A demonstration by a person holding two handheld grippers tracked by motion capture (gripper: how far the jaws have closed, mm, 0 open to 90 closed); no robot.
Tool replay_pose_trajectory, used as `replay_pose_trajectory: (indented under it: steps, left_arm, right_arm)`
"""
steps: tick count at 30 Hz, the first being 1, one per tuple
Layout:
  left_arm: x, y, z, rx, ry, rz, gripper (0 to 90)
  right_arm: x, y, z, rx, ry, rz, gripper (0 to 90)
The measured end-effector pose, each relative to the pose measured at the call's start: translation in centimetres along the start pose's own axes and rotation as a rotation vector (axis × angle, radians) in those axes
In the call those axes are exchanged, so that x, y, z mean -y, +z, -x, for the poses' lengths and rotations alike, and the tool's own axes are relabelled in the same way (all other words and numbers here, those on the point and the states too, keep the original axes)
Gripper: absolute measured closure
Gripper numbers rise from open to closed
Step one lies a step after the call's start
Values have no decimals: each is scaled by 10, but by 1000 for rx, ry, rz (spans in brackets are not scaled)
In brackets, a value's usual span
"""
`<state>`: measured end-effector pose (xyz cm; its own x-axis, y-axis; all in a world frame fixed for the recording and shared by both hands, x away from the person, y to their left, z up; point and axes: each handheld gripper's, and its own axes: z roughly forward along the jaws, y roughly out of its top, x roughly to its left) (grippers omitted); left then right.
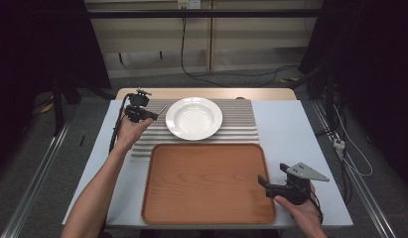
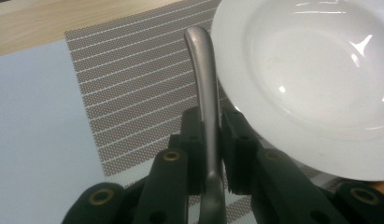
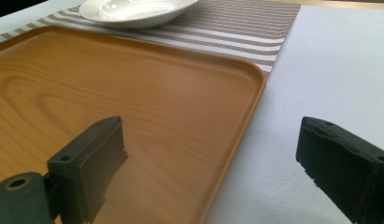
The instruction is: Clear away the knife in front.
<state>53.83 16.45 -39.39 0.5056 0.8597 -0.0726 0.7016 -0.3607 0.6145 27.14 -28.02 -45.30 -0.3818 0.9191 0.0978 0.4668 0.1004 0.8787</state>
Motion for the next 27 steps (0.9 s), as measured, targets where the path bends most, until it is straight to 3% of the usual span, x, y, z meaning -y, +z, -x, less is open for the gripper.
replay_pose_trajectory:
  steps: [15, 27]
  left_arm:
    - [15, -28, 32, 34, 65, 57, 801]
    - [33, -42, 48, 53, 83, 84, 801]
  right_arm:
    - [0, -2, 0, 3, -6, 3, 78]
    - [-1, -2, -1, 4, -7, 3, 78]
